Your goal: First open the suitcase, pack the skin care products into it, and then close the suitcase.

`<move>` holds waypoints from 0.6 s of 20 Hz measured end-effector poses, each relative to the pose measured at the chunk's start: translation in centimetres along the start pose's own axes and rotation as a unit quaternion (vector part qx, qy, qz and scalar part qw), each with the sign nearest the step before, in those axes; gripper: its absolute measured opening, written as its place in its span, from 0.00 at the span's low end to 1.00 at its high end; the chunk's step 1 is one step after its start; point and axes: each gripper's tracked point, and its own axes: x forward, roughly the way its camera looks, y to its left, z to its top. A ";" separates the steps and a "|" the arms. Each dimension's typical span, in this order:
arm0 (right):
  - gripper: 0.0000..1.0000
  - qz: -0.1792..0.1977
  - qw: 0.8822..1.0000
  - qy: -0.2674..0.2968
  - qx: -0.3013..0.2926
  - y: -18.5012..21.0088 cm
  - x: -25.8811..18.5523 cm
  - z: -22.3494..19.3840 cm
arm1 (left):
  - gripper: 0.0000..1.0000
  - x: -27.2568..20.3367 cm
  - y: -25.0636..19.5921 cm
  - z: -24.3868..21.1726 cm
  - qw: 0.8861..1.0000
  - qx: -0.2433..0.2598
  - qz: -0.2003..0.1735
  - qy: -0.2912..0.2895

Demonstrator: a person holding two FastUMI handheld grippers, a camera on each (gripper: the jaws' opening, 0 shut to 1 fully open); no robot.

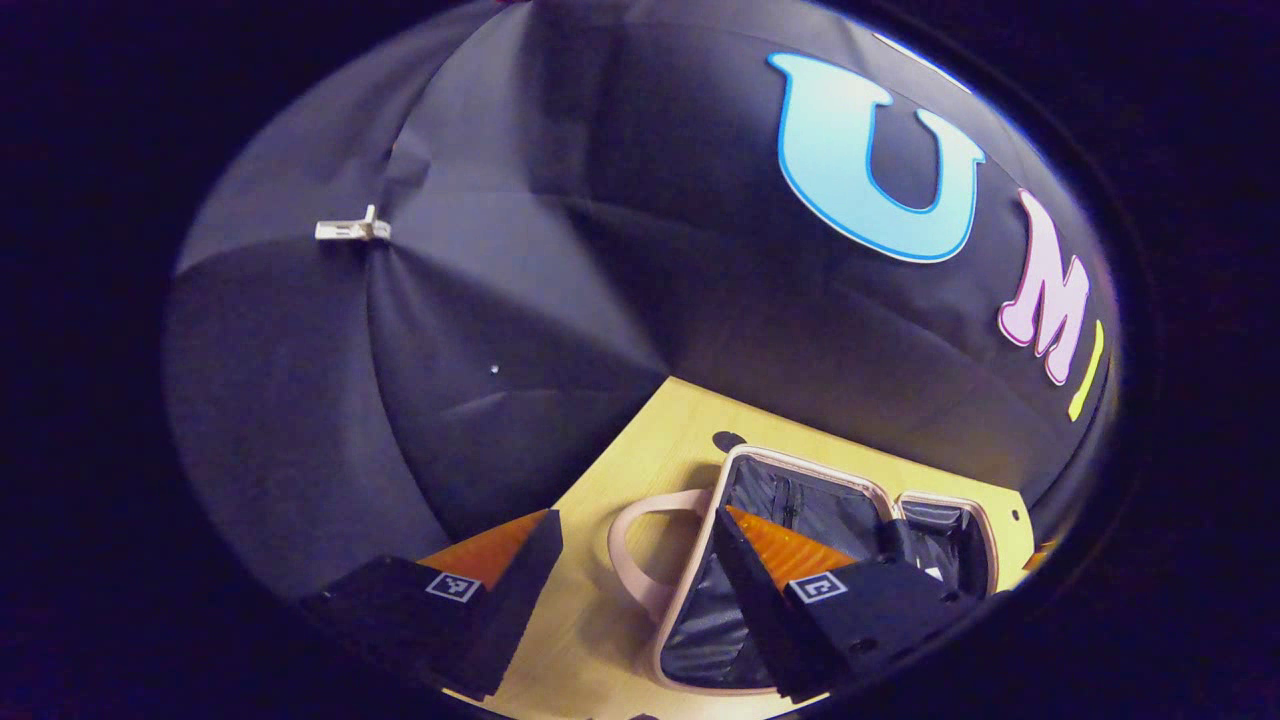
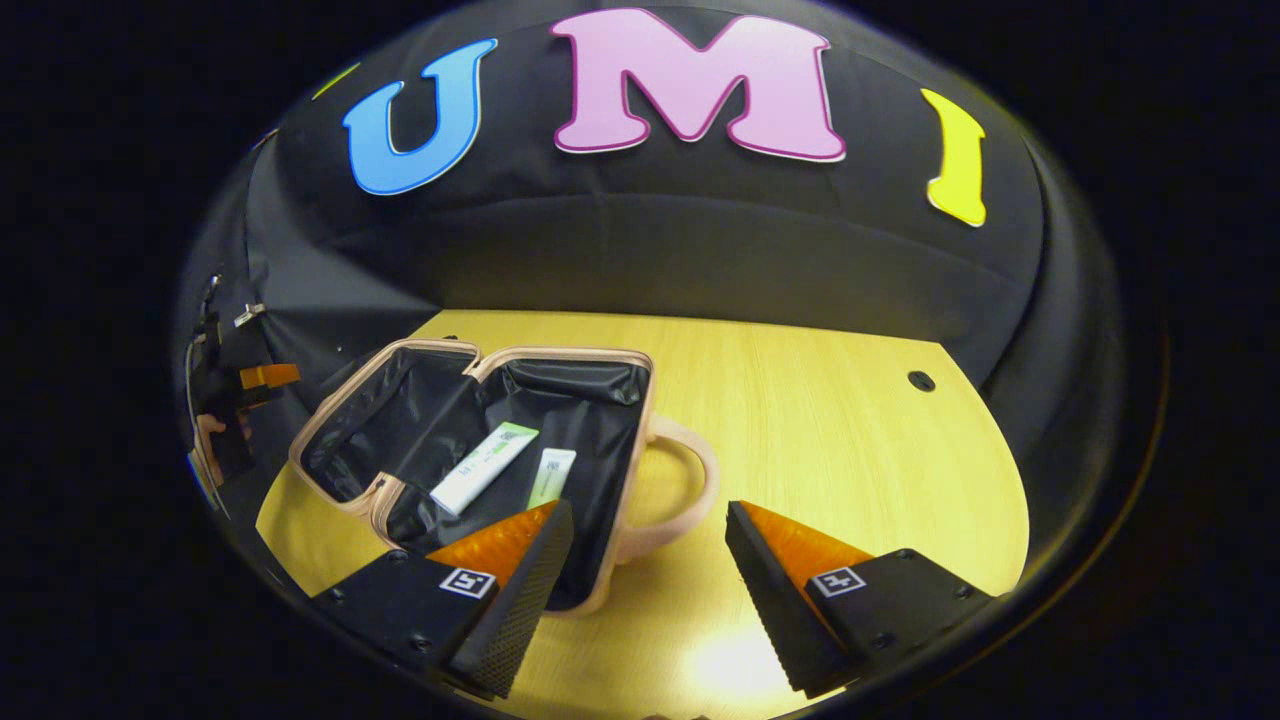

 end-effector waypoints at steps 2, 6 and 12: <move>0.98 0.002 1.000 0.005 -0.022 -0.2 -1.4 -1.3 | 0.94 2.7 1.2 -1.3 1.000 -0.010 -0.006 0.027; 0.98 0.003 0.999 0.015 -0.045 0.5 -3.8 -3.3 | 0.93 6.2 1.9 -3.8 0.992 -0.062 -0.047 0.096; 0.98 0.017 0.997 0.049 -0.057 1.6 -5.5 -5.5 | 0.28 8.3 1.1 -6.5 0.978 -0.080 -0.086 0.170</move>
